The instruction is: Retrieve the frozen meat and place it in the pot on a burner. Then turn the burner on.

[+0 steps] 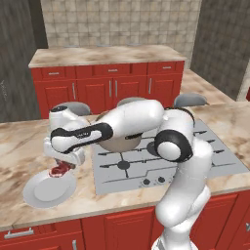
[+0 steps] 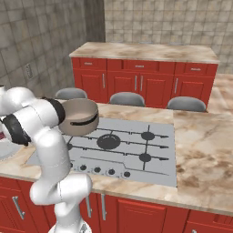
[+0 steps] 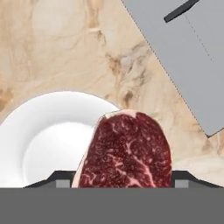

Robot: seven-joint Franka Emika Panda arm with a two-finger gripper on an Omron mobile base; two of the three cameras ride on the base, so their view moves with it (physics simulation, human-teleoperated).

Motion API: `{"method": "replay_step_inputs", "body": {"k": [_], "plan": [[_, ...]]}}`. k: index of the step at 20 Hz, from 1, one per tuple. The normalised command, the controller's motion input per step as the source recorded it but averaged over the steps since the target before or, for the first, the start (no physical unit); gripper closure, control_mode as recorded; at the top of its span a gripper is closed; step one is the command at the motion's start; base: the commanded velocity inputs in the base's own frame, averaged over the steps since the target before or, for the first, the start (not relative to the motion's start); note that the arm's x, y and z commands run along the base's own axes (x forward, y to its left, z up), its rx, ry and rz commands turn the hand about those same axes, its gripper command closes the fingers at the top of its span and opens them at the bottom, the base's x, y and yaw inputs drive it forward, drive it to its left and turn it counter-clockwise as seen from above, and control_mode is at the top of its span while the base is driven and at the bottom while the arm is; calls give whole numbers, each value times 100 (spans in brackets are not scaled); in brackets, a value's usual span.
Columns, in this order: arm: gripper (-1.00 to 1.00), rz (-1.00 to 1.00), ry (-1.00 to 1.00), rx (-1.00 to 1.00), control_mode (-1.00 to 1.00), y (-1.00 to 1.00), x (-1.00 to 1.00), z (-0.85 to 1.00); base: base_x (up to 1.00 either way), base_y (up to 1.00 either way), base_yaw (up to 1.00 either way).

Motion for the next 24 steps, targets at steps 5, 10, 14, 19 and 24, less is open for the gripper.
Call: {"method": "replay_step_inputs", "body": {"k": [5,10,14,19,24], "plan": [[100,-18,9,0,-100,-99,21,66,0,0,0],[100,-25,9,-1,-100,-100,22,75,0,0,0],[100,-17,9,-6,-100,-100,30,82,0,0,0],[100,-13,8,-7,-100,-81,67,68,0,0,0],[100,-5,8,-16,-100,-60,99,45,0,0,0]]}}
